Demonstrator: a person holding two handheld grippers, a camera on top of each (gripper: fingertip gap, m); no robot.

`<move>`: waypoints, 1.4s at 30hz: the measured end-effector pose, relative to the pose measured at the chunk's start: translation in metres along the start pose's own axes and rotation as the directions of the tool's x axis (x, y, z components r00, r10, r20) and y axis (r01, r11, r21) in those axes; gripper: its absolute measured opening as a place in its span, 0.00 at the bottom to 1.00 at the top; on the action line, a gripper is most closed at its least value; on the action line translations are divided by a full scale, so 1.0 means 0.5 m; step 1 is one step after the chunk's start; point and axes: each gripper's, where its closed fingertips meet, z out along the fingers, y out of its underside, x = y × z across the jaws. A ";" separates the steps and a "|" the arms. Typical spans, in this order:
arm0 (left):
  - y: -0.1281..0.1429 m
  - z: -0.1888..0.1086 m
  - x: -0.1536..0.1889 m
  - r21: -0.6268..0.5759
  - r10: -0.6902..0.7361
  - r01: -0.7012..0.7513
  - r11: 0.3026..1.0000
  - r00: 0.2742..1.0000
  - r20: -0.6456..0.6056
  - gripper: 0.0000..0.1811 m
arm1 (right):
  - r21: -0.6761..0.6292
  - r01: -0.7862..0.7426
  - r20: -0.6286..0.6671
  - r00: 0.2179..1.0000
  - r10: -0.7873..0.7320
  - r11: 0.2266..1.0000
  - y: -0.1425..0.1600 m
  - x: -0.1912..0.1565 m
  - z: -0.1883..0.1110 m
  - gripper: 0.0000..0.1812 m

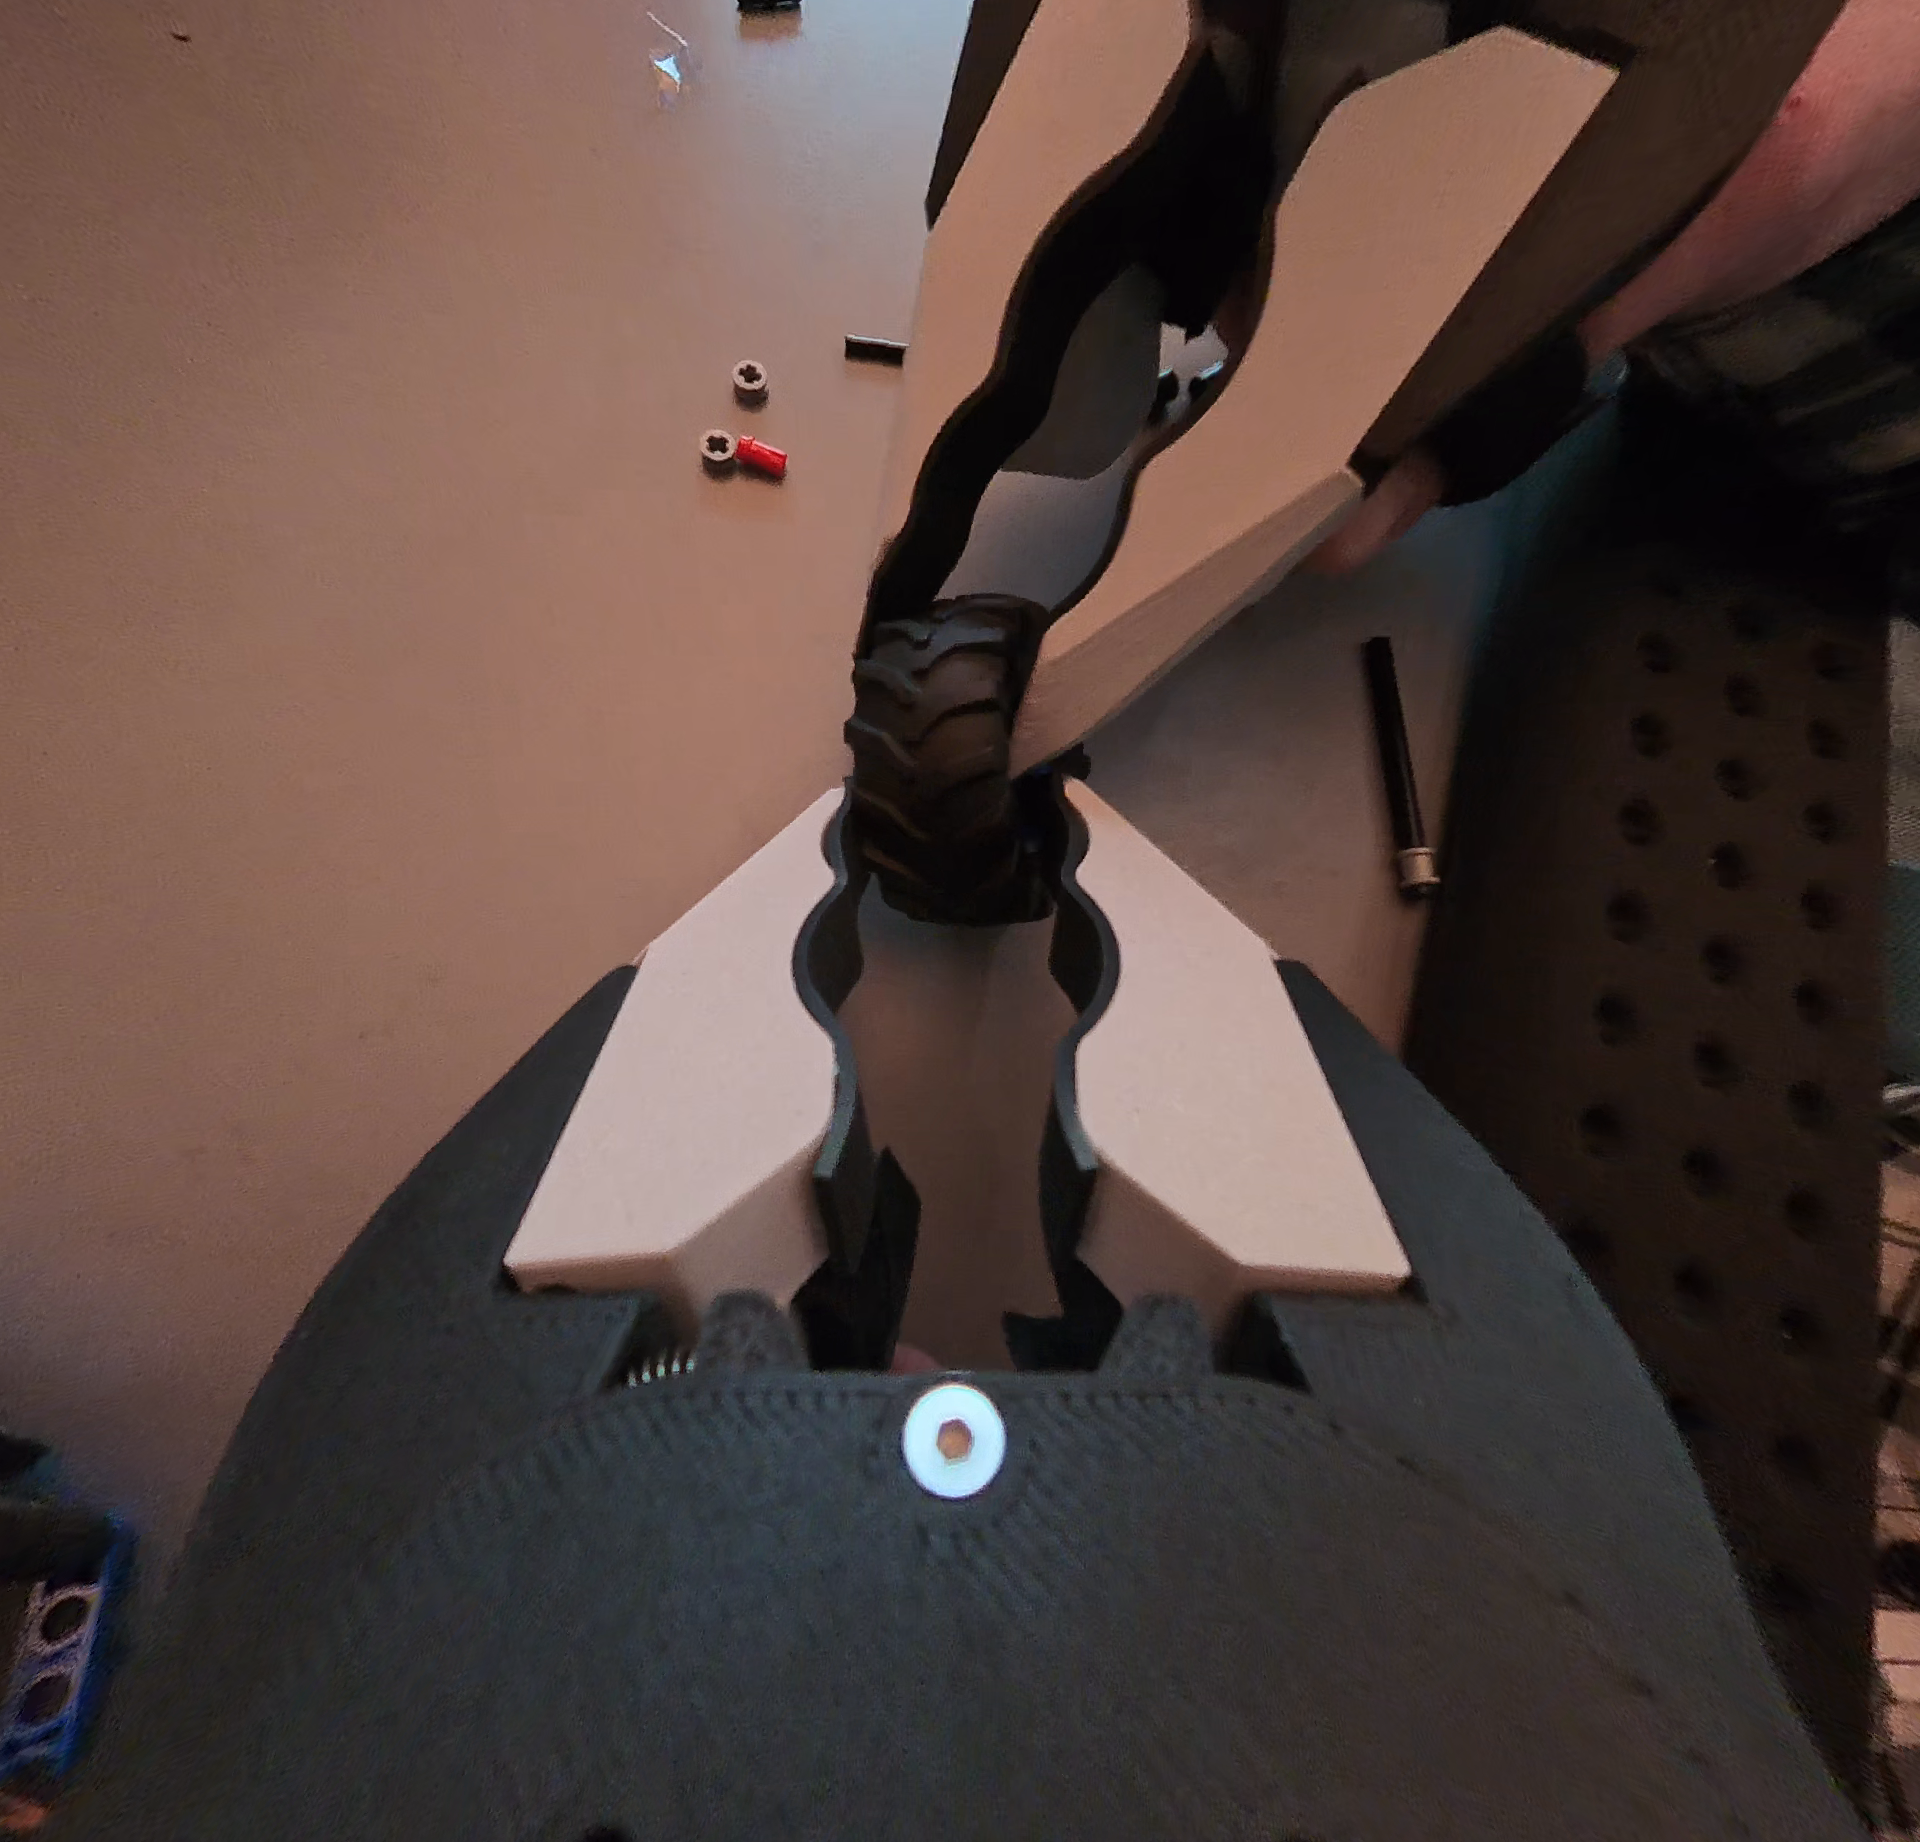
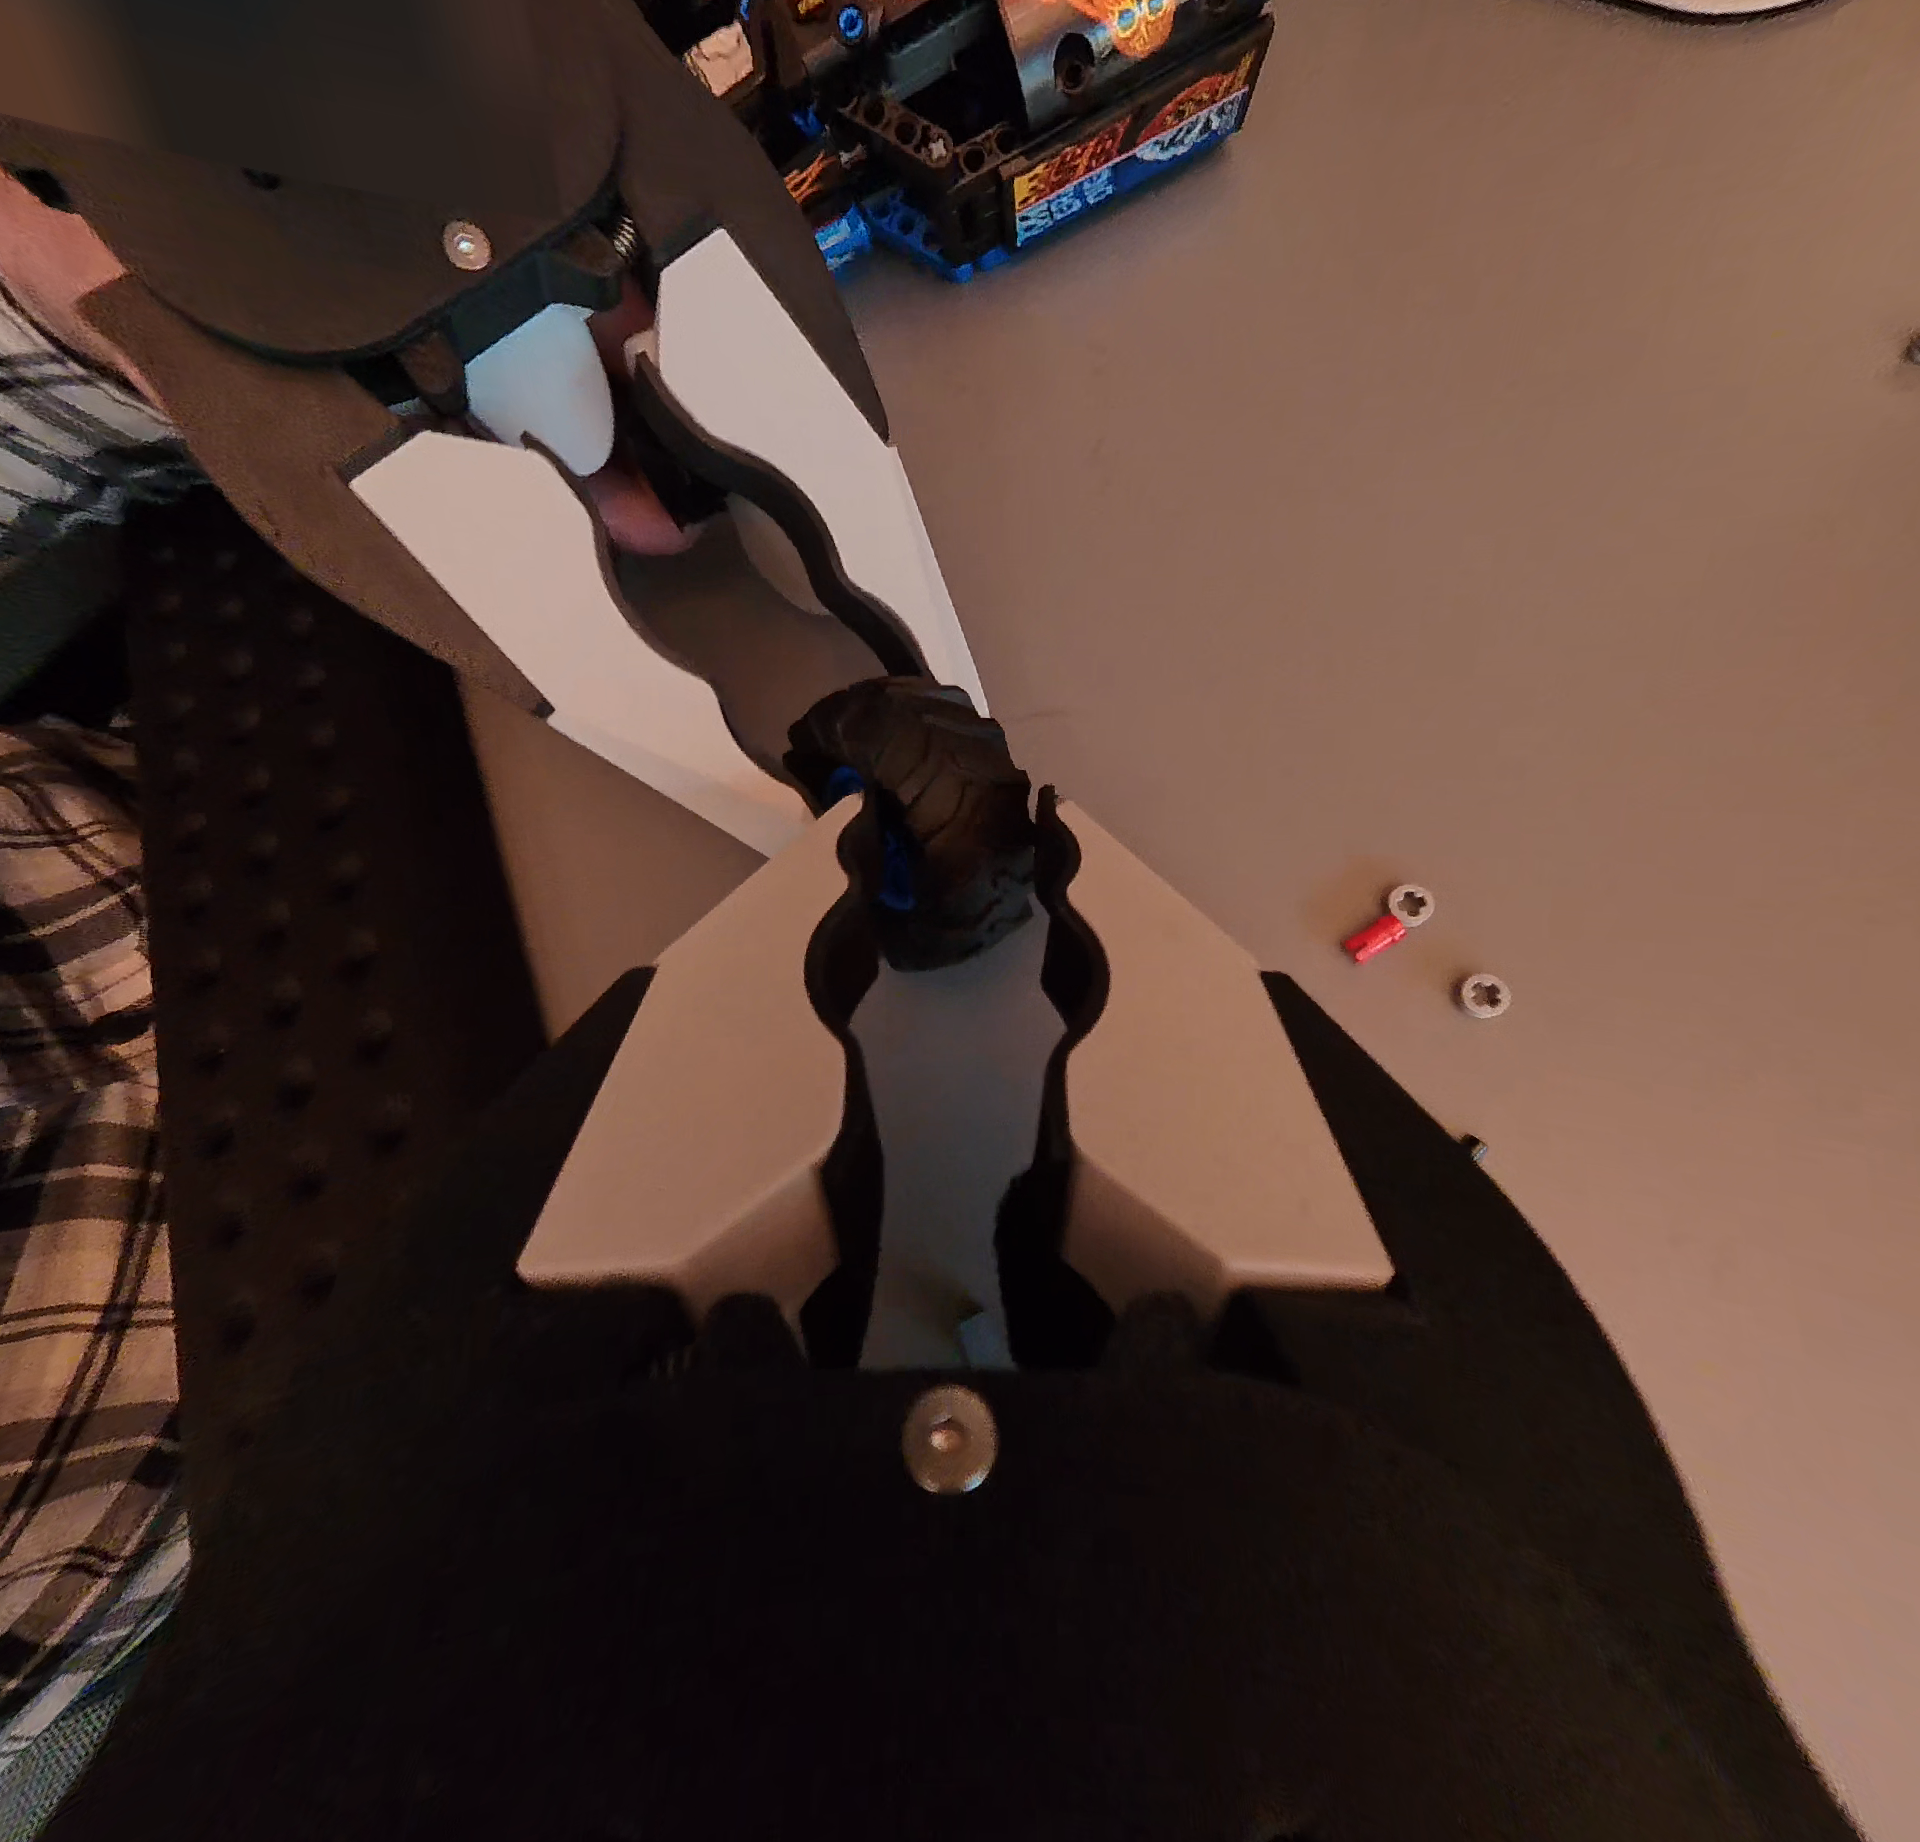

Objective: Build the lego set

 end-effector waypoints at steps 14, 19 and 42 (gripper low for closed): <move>-0.012 -0.002 -0.007 0.035 -0.100 0.101 0.994 0.995 -0.031 0.19 | 0.124 -0.048 0.009 0.999 0.048 0.991 -0.006 0.021 -0.052 0.08; -0.016 -0.005 -0.014 0.035 -0.057 0.056 0.998 0.998 0.011 0.21 | 0.102 -0.033 0.012 0.999 0.032 0.994 -0.002 0.019 -0.040 0.05; -0.017 -0.014 0.017 0.056 0.070 -0.069 0.996 0.997 -0.013 0.37 | 0.120 -0.010 -0.065 0.998 0.018 0.993 -0.002 0.025 -0.049 0.08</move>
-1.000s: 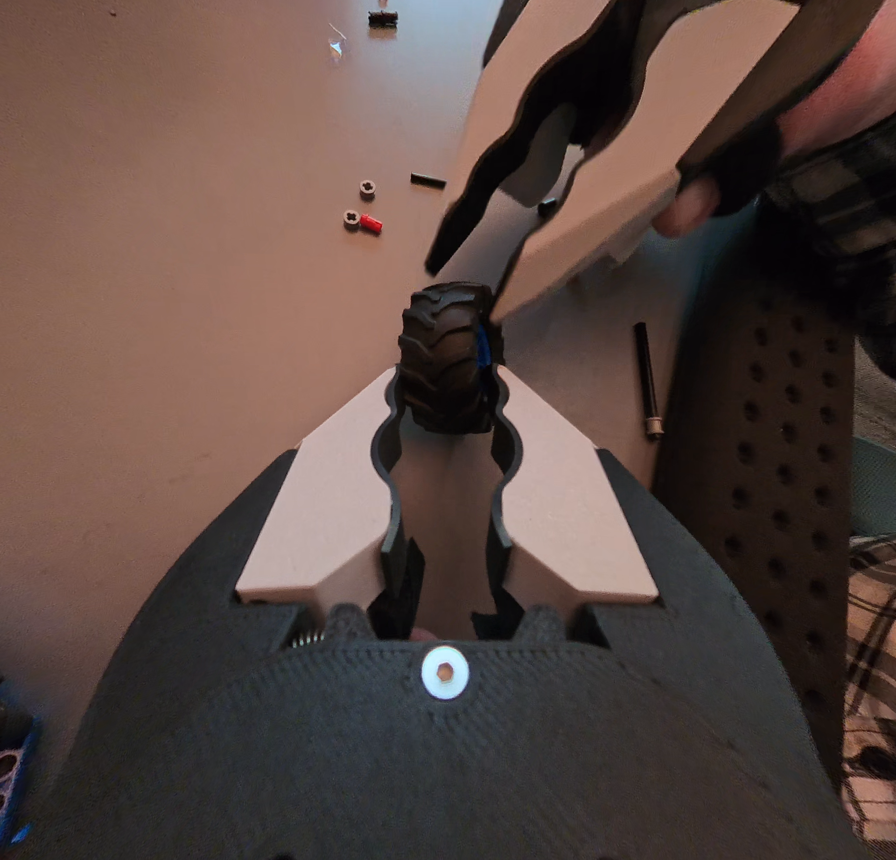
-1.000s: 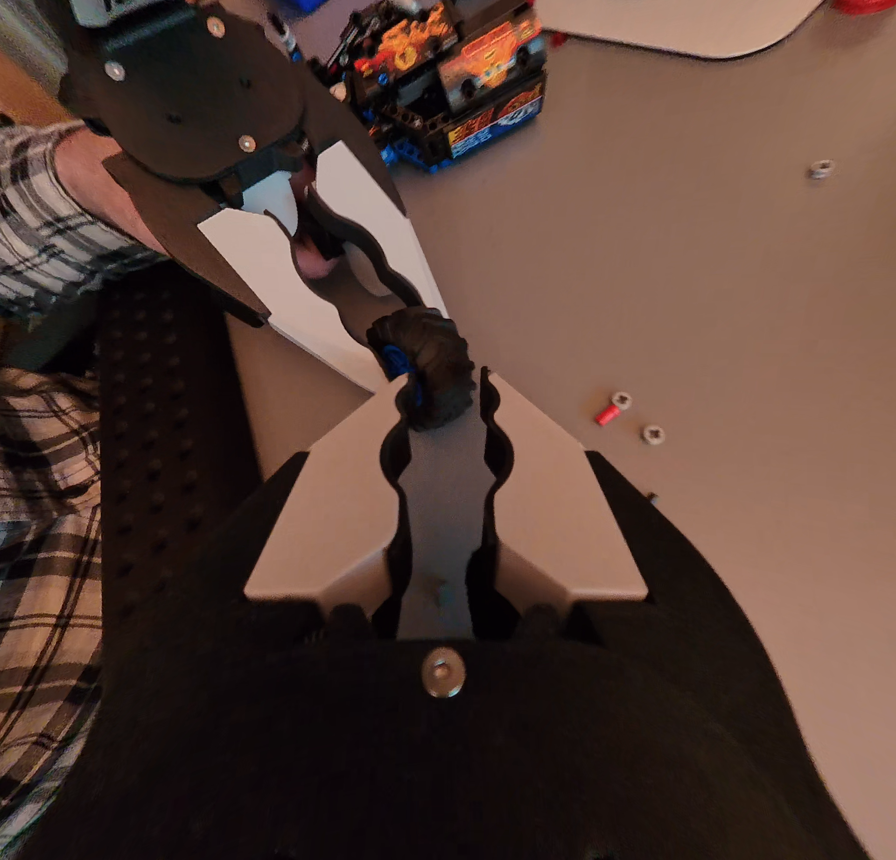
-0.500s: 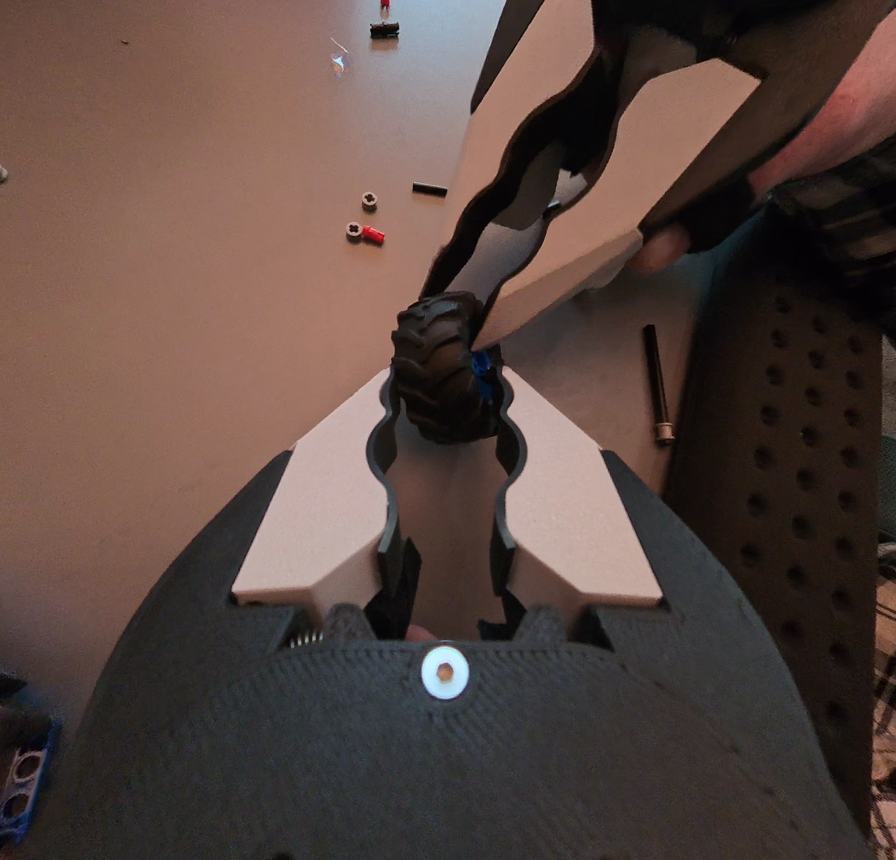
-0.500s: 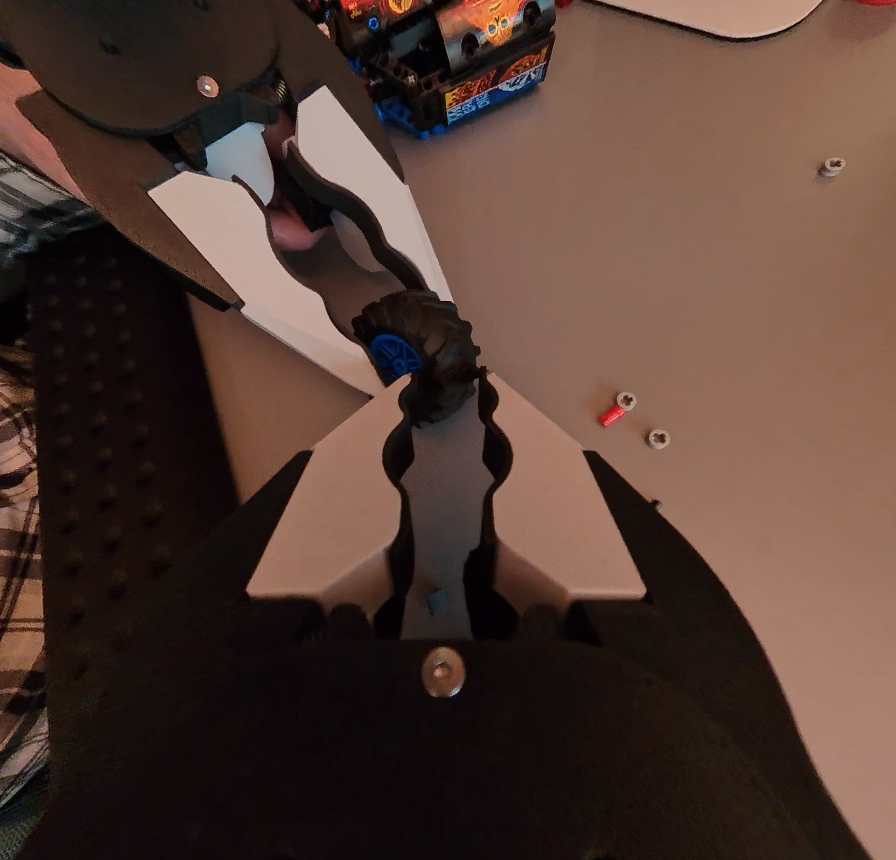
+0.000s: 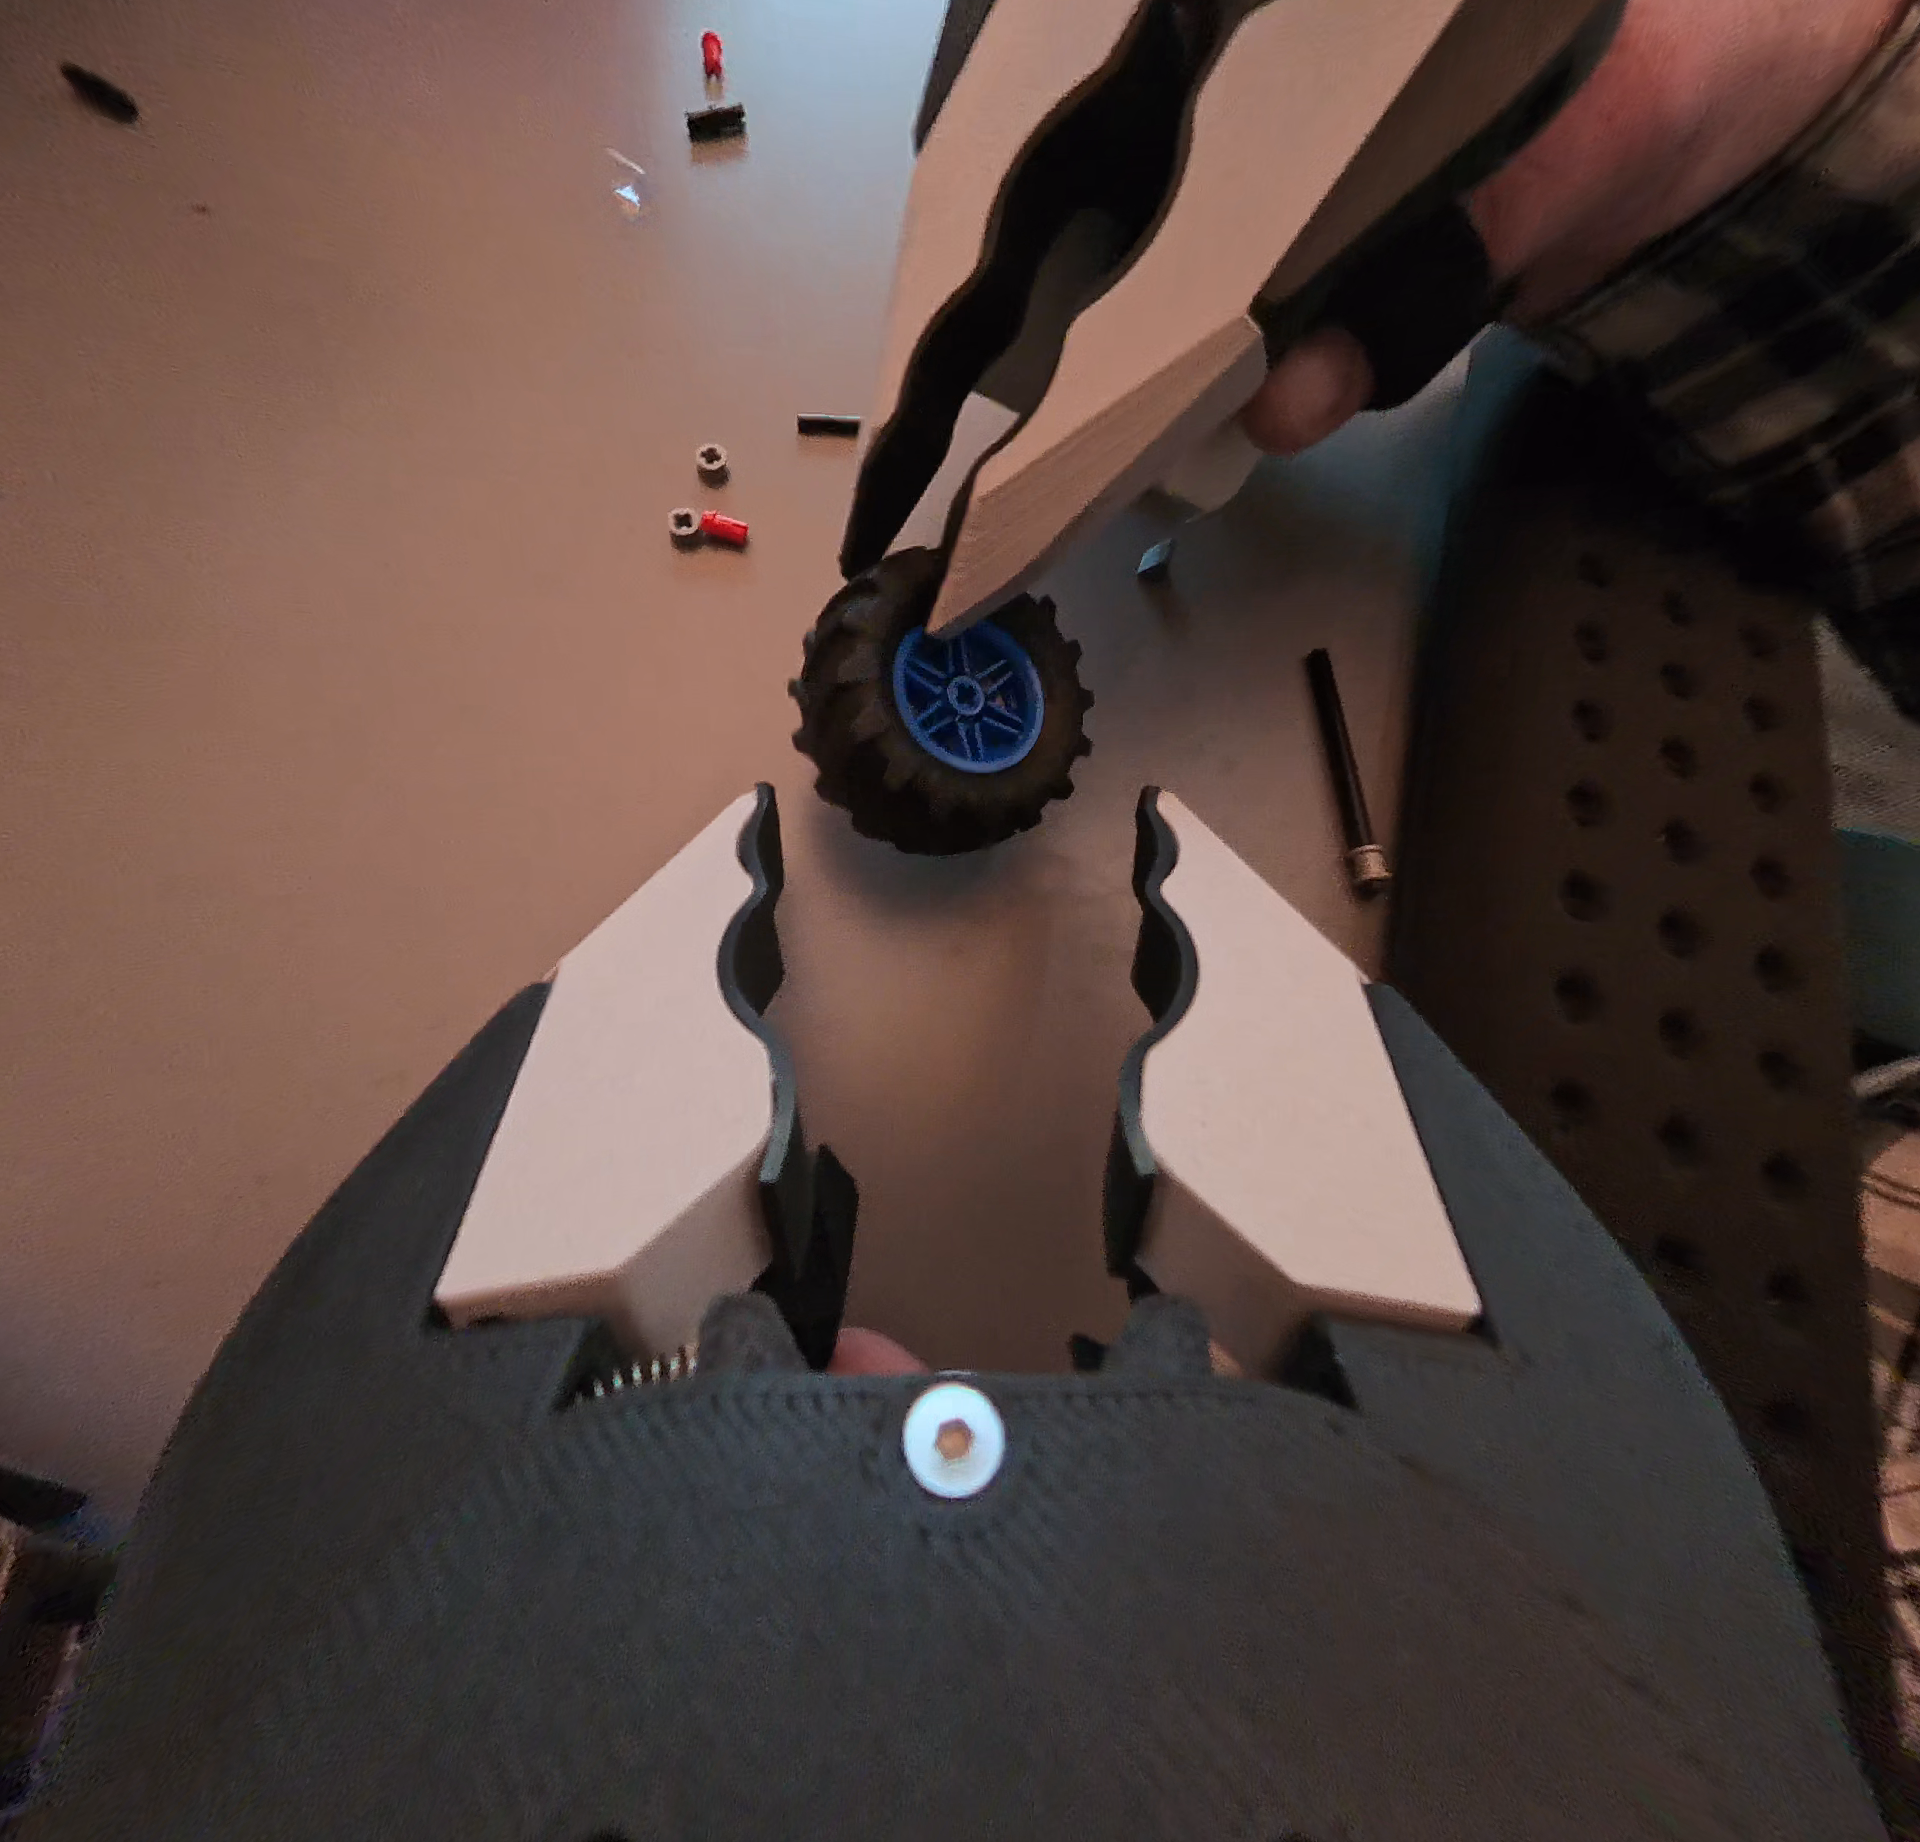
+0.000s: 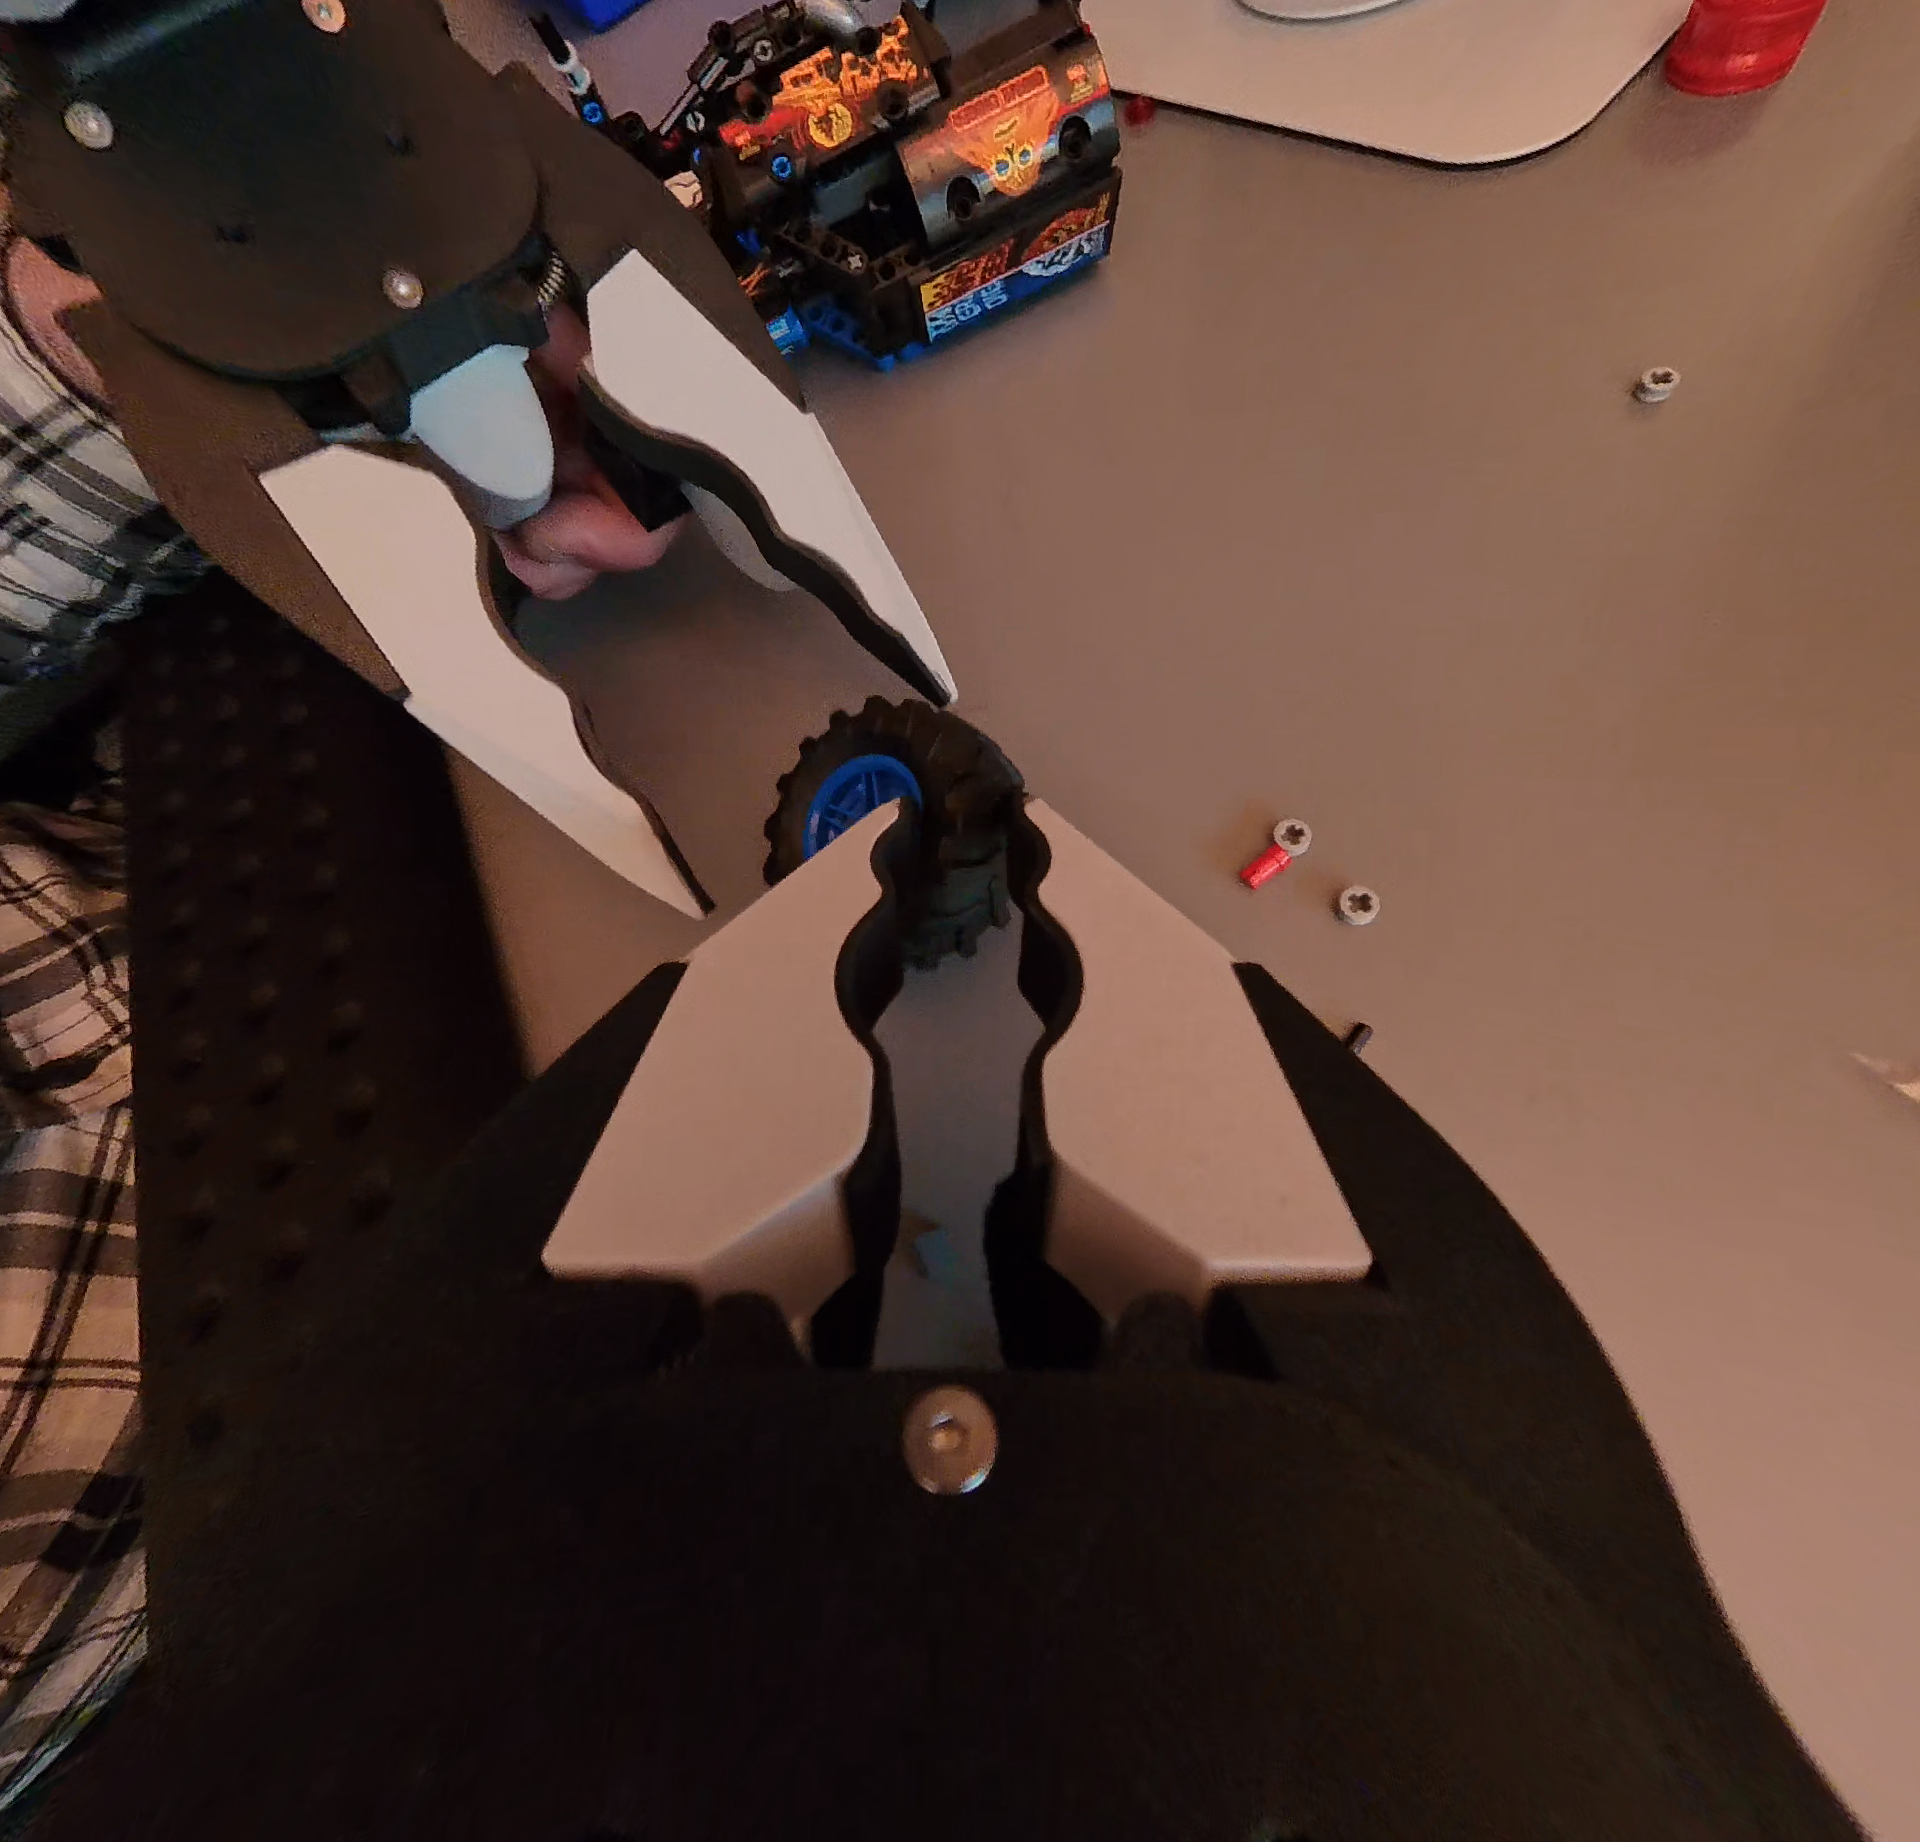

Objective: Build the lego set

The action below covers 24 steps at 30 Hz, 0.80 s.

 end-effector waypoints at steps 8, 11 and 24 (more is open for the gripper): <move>-0.002 0.034 -0.001 -0.069 0.291 -0.283 0.957 0.941 0.171 0.37 | -0.011 0.009 0.027 1.000 -0.009 1.000 0.005 -0.009 0.004 0.06; -0.006 0.038 0.002 -0.063 0.295 -0.288 0.955 0.941 0.165 0.32 | -0.002 0.006 0.033 0.999 -0.006 1.000 0.002 -0.012 0.003 0.06; -0.044 0.006 0.078 0.039 -0.233 0.268 0.963 0.895 -0.380 0.32 | -0.038 0.624 -0.028 0.780 -0.625 0.780 0.011 -0.097 -0.070 0.19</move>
